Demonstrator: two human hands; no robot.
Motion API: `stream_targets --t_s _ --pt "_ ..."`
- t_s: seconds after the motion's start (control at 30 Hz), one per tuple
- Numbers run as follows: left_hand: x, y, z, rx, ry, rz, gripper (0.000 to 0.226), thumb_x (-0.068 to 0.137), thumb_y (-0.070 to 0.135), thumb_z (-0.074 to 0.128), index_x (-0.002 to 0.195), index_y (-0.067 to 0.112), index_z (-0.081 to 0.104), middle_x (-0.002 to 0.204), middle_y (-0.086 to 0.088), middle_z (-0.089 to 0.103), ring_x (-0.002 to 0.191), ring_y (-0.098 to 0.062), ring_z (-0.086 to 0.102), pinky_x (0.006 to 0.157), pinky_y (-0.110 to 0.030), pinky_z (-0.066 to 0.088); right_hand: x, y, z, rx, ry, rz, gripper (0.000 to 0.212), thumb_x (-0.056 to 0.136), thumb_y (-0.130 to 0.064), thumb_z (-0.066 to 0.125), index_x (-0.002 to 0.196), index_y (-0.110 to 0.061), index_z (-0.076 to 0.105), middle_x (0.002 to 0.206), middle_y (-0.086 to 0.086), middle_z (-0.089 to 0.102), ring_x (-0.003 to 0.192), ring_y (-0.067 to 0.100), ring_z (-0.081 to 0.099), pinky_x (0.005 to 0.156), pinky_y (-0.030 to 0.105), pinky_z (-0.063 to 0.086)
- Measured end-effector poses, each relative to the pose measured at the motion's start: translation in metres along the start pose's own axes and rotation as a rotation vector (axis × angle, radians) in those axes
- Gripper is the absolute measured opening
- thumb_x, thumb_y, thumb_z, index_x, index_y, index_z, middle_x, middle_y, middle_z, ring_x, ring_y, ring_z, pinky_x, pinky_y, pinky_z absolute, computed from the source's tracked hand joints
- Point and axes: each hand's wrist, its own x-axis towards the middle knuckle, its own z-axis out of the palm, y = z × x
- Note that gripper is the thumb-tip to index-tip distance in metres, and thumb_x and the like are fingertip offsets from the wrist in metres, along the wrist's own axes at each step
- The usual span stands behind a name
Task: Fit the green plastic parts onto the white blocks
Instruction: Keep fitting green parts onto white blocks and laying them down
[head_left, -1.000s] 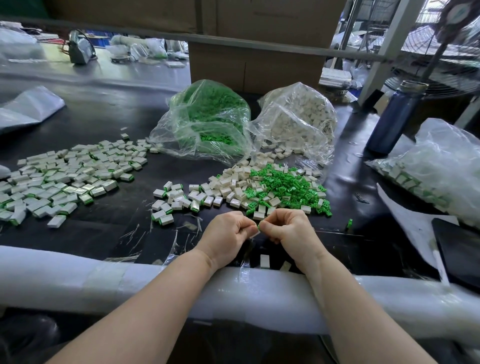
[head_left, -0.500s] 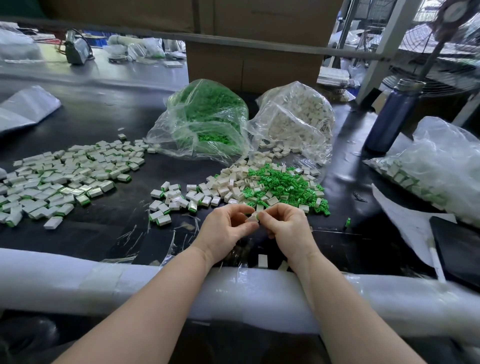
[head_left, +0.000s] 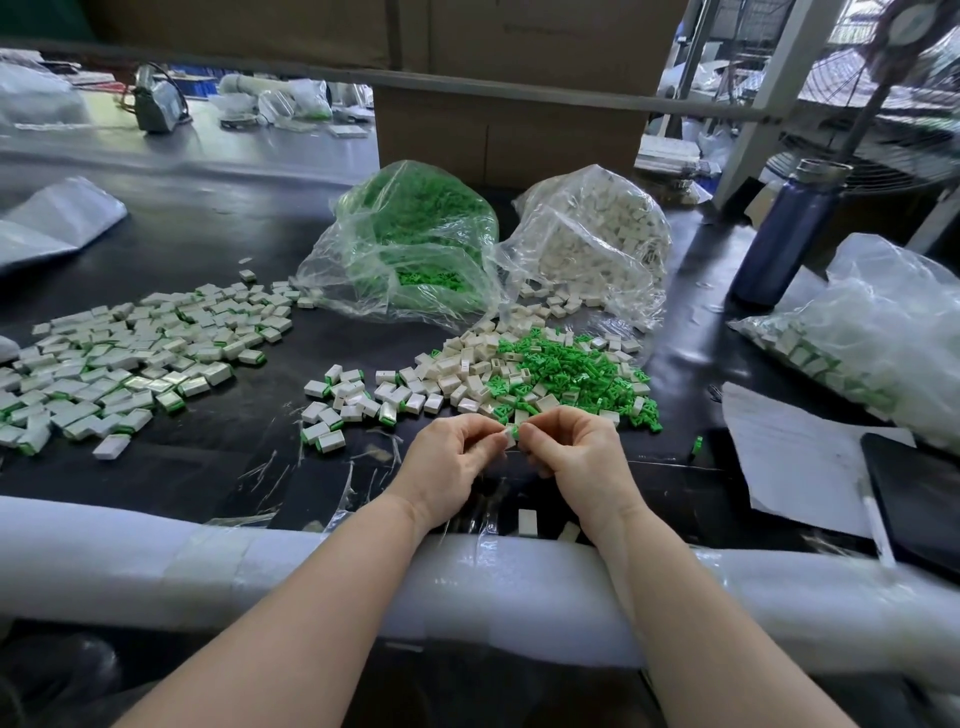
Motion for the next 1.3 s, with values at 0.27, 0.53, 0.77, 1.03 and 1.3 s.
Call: stream_targets --t_s 0.27,0.53,0.77,1.03,1.3 --pt "-0.0019 -0.001 0.0009 0.102 -0.013 0.004 0.015 0.09 0.017 0.06 0.096 0.01 0.072 0.088 -0.007 0.072 0.088 -0.022 0.066 0.086 -0.036 0.05 0.004 0.0044 0.0015 -0.152 -0.042 0.027 0.02 0.086 -0.012 0.065 0.066 -0.014 0.061 0.053 -0.002 0.053 0.049 0.009 0.046 0.05 0.021 0.041" --pt "-0.0044 0.001 0.0011 0.243 -0.001 0.083 0.017 0.089 0.017 0.06 0.1 0.01 0.072 0.092 -0.004 0.071 0.088 -0.016 0.064 0.084 -0.027 0.049 0.004 0.0052 -0.0014 -0.176 -0.091 0.034 0.025 0.085 -0.005 0.063 0.063 -0.017 0.06 0.053 -0.003 0.054 0.049 0.007 0.046 0.051 0.018 0.041" --pt "-0.0024 0.0015 -0.0024 -0.003 -0.05 -0.025 0.011 0.089 0.014 0.06 0.091 0.014 0.071 0.072 0.005 0.066 0.066 -0.003 0.056 0.072 -0.02 0.048 0.0021 0.0023 -0.0013 -0.074 -0.099 0.026 0.022 0.085 -0.007 0.063 0.065 -0.014 0.06 0.05 -0.007 0.053 0.047 0.004 0.047 0.049 0.014 0.041" --pt "-0.0013 0.0001 0.0039 0.126 0.016 0.06 0.015 0.083 0.024 0.068 0.097 0.018 0.067 0.067 0.011 0.059 0.057 0.001 0.05 0.062 -0.01 0.042 0.0029 0.0037 0.0026 -0.064 -0.007 -0.022 0.017 0.084 -0.003 0.064 0.079 -0.019 0.06 0.064 0.0 0.063 0.053 0.005 0.058 0.05 0.015 0.043" --pt "-0.0005 -0.0017 0.0037 0.126 0.081 0.085 0.005 0.087 0.018 0.064 0.09 0.022 0.064 0.083 0.009 0.062 0.074 -0.003 0.057 0.071 -0.007 0.043 0.0013 0.0007 0.0006 0.018 -0.029 0.006 0.015 0.082 -0.002 0.066 0.076 -0.015 0.069 0.064 -0.003 0.067 0.054 -0.001 0.058 0.049 0.011 0.042"
